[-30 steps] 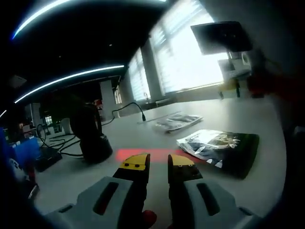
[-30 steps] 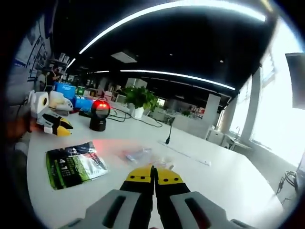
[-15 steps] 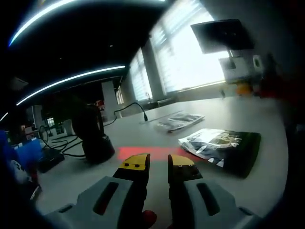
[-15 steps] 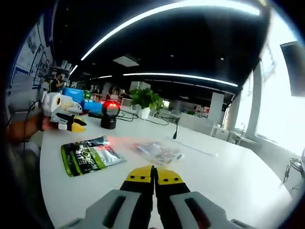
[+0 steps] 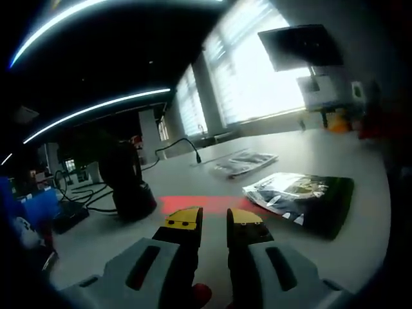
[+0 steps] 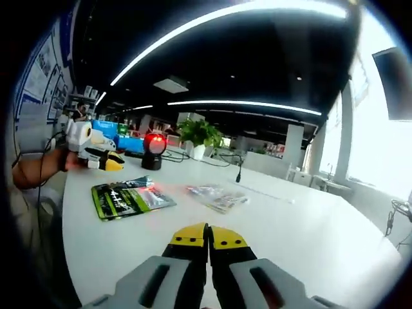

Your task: Clip sheet goods on table flip sheet goods clip sheet goods scan sheet goods put sheet goods back to table

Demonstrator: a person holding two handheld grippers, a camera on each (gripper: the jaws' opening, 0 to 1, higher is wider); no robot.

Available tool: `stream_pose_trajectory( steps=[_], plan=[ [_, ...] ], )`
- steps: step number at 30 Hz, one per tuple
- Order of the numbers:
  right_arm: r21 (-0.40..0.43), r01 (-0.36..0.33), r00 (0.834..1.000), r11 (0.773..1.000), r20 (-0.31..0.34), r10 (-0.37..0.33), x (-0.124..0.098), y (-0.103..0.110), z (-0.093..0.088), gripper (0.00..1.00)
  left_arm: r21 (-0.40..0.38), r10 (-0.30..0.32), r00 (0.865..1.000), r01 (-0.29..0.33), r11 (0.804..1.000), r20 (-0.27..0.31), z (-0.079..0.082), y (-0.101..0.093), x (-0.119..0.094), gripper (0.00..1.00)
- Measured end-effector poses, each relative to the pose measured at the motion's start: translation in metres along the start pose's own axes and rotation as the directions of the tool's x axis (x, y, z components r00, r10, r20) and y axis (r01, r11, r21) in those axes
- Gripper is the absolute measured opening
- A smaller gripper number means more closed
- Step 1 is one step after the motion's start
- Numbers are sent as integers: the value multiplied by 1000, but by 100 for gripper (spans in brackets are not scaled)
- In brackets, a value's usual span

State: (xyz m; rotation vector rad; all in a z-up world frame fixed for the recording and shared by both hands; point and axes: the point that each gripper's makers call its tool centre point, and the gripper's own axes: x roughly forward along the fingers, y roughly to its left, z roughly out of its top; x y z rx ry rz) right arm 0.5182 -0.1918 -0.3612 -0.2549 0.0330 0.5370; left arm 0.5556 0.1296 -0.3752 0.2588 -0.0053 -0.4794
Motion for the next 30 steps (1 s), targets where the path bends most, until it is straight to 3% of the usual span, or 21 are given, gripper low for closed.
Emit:
stream_pose_trajectory(
  steps=[11, 16, 22, 30],
  plan=[
    [54, 7, 998, 999, 57, -10, -11, -4, -6, 0, -4, -4, 1000, 4, 1000, 1, 1, -3, -1, 8],
    [76, 52, 997, 996, 59, -57, -14, -14, -12, 0, -13, 1, 1000, 0, 1000, 18, 3, -2, -3, 8],
    [121, 53, 993, 991, 94, -65, -18, -14, -7, 0, -34, 14, 999, -13, 999, 30, 4, 2, -4, 8],
    [158, 29, 993, 987, 104, -46, -19, -10, -5, 0, -20, -13, 999, 14, 1000, 49, 8, -6, -5, 8]
  ],
)
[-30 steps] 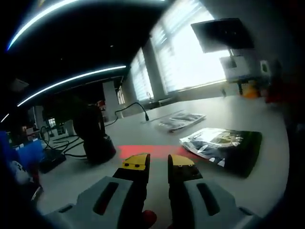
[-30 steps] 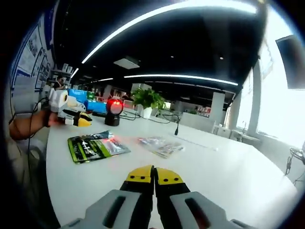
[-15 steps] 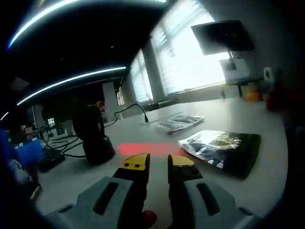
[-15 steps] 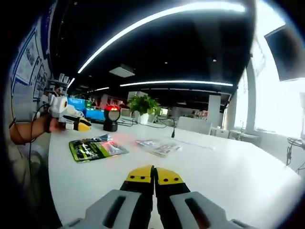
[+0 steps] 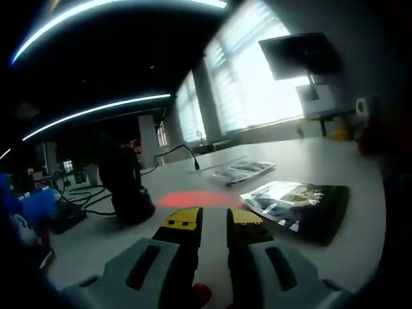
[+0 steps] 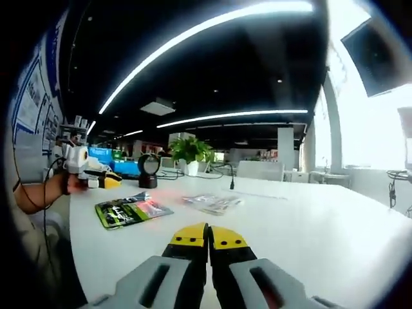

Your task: Clip sheet goods on table flip sheet goods clip sheet goods scan sheet goods put sheet goods back to table

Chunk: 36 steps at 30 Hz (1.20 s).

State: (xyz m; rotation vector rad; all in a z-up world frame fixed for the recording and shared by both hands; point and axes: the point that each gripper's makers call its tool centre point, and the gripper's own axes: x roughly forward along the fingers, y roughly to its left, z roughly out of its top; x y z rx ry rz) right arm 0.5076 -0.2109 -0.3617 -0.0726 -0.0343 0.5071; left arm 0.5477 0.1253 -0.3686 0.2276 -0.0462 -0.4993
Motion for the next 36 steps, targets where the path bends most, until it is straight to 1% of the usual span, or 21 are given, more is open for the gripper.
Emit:
stream_pose_trajectory(
  steps=[5, 9, 13, 29, 35, 36],
  plan=[
    [-2, 9, 1000, 1000, 3, -9, -1, -1, 1, 0, -2, 1, 1000, -1, 1000, 7, 1, 0, -1, 8],
    [-4, 14, 1000, 1000, 5, -14, -1, -1, 2, 0, -3, 6, 1000, -6, 1000, -10, -2, 0, 0, 8],
    [-5, 12, 1000, 1000, 4, -12, -2, 0, 3, 0, -6, 12, 1000, -12, 1000, -9, -1, 1, 0, 8],
    [-21, 14, 1000, 1000, -2, -14, -2, 2, 2, 0, 3, 5, 999, -5, 1000, -40, -6, -1, 2, 7],
    [-19, 16, 1000, 1000, 1, -16, -2, 3, 3, 0, -13, -5, 1000, 4, 1000, -30, -4, -2, 2, 7],
    [-22, 17, 1000, 1000, 1, -17, -2, 3, 3, 0, -24, -16, 1000, 16, 1000, -24, -2, -3, 3, 7]
  ],
)
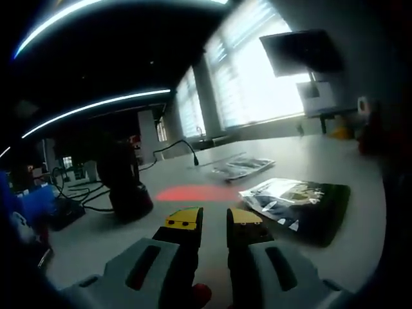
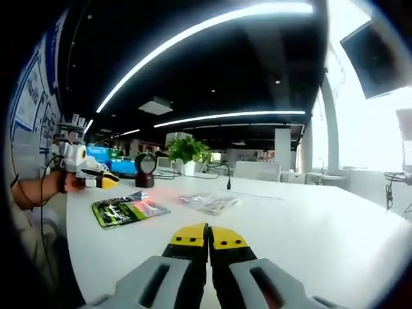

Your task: Clip sheet goods on table flip sheet goods clip sheet goods scan sheet goods put sheet goods back to table

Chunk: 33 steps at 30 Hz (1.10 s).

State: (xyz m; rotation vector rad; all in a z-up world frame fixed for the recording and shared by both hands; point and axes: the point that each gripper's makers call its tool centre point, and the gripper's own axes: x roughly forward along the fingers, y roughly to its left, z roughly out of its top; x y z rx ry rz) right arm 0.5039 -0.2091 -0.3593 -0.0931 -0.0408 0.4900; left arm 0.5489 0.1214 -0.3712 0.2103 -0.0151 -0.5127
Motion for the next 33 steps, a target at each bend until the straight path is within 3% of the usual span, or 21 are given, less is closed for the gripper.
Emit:
stream_pose_trajectory(
  steps=[4, 12, 21, 26, 33],
  plan=[
    [-6, -2, 1000, 1000, -7, 2, 0, 1, -1, 0, -83, -5, 1000, 4, 997, -11, 0, 3, 1, 7],
    [-16, -7, 1000, 1000, -11, 7, 0, 4, -2, 0, -85, -11, 997, 4, 996, -75, -6, 4, 11, 7],
    [-5, -11, 1000, 1000, -3, 11, -1, 6, -1, 0, -134, -50, 996, 40, 990, -71, 1, 0, 18, 7],
    [-8, -11, 1000, 1000, -1, 11, -2, 8, -1, 0, -170, -77, 994, 63, 983, -82, 2, -12, 23, 7],
    [-4, -17, 1000, 1000, 9, 17, -3, 10, 1, 0, -160, -98, 990, 81, 984, -99, 2, -20, 34, 7]
  ],
)
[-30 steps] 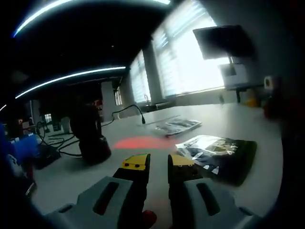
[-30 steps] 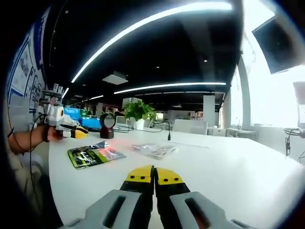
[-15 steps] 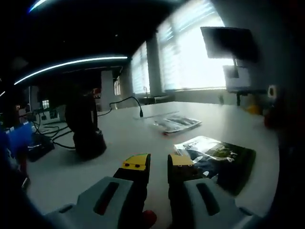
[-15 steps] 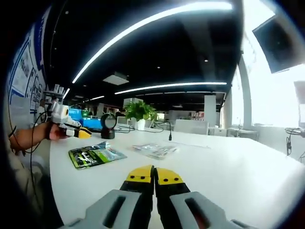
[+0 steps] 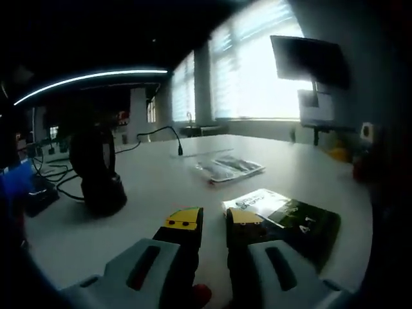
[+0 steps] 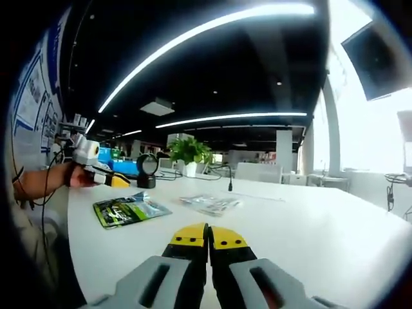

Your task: Clip sheet goods on table flip sheet goods clip sheet goods scan sheet goods put sheet goods back to table

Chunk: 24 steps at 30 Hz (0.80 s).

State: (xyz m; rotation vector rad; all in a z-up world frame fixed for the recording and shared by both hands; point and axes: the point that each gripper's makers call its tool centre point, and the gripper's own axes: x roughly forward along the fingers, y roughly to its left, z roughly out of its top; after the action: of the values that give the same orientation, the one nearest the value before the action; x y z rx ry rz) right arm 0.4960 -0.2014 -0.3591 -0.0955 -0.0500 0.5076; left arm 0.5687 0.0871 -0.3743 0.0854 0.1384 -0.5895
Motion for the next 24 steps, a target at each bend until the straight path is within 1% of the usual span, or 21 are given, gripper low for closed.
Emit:
stream_pose_trajectory(
  steps=[12, 17, 20, 24],
  plan=[
    [-5, -8, 1000, 1000, 1, 8, -1, 5, 0, 0, -30, -25, 999, 23, 999, -43, -7, -6, 18, 7],
    [-7, -16, 1000, 1000, 3, 16, -1, 5, 1, 0, -39, -34, 998, 32, 999, -52, -8, -9, 23, 7],
    [-8, -16, 1000, 1000, 3, 16, -1, 6, 1, 0, -64, -45, 997, 41, 997, -68, -11, -10, 28, 7],
    [-9, -16, 1000, 1000, 3, 16, -1, 6, 1, 0, -75, -58, 994, 51, 996, -91, -16, -13, 35, 7]
  ],
)
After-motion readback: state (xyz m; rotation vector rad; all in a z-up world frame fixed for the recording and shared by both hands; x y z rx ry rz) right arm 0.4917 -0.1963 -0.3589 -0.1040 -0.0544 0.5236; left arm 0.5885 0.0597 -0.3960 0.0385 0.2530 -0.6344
